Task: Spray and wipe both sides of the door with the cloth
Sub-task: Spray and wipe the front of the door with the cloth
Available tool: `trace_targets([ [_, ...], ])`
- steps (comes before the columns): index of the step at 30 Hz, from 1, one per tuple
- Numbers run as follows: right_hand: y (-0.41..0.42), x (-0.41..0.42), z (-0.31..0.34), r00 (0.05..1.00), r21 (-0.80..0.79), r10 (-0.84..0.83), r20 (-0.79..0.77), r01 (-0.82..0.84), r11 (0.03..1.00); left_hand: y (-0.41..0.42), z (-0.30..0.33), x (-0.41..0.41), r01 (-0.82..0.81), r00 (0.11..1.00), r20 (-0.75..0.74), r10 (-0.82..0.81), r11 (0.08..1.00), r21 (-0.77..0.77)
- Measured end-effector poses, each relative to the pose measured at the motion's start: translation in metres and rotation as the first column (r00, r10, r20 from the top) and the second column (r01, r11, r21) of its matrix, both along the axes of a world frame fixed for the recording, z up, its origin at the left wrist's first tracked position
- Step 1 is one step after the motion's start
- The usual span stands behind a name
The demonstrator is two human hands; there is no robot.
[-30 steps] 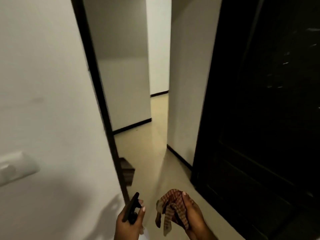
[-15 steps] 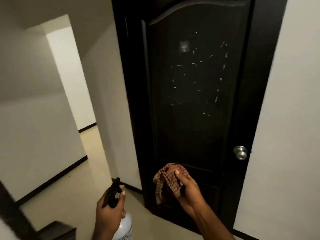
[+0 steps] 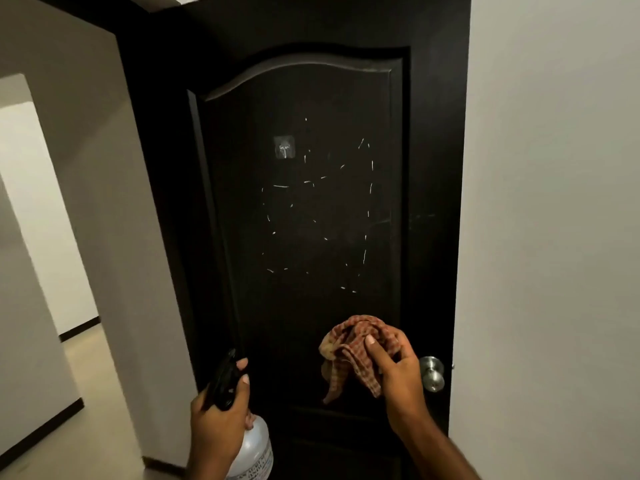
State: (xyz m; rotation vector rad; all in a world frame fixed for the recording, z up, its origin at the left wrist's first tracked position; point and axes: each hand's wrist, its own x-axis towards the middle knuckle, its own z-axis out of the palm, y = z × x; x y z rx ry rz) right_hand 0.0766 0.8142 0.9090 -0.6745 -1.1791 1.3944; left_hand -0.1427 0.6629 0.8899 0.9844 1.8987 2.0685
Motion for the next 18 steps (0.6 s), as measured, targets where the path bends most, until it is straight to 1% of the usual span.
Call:
trace_targets([
  [3, 0.031, 0.007, 0.013, 0.991, 0.098, -0.129, 0.034, 0.125, 0.987, 0.036, 0.012, -0.002, 0.016, 1.000, 0.010, -0.016, 1.000, -0.005],
  [5, 0.050, 0.009, 0.020, 0.980, 0.148, -0.189, 0.058, 0.179, 0.973, 0.061, 0.023, -0.008, 0.044, 0.999, 0.015, -0.044, 0.999, -0.016],
  [9, 0.083, 0.010, 0.031, 0.955, 0.251, -0.281, 0.097, 0.249, 0.935, 0.110, 0.060, -0.025, 0.121, 0.992, -0.022, -0.121, 0.993, -0.009],
  [13, 0.109, 0.003, 0.040, 0.915, 0.350, -0.363, 0.175, 0.286, 0.892, 0.156, 0.108, -0.049, 0.144, 0.985, -0.097, -0.142, 0.989, 0.016],
  [14, 0.115, 0.001, 0.043, 0.883, 0.388, -0.418, 0.215, 0.316, 0.866, 0.166, 0.122, -0.055, 0.151, 0.982, -0.117, -0.146, 0.988, 0.032],
  [16, 0.127, -0.006, 0.049, 0.757, 0.473, -0.581, 0.299, 0.412, 0.779, 0.186, 0.149, -0.069, 0.164, 0.973, -0.174, -0.153, 0.985, 0.047],
  [17, 0.134, -0.012, 0.054, 0.688, 0.510, -0.656, 0.311, 0.462, 0.726, 0.198, 0.163, -0.077, 0.178, 0.965, -0.204, -0.163, 0.982, 0.058],
  [18, 0.139, -0.016, 0.059, 0.640, 0.533, -0.703, 0.309, 0.495, 0.686, 0.207, 0.175, -0.084, 0.200, 0.958, -0.226, -0.179, 0.977, 0.073],
])
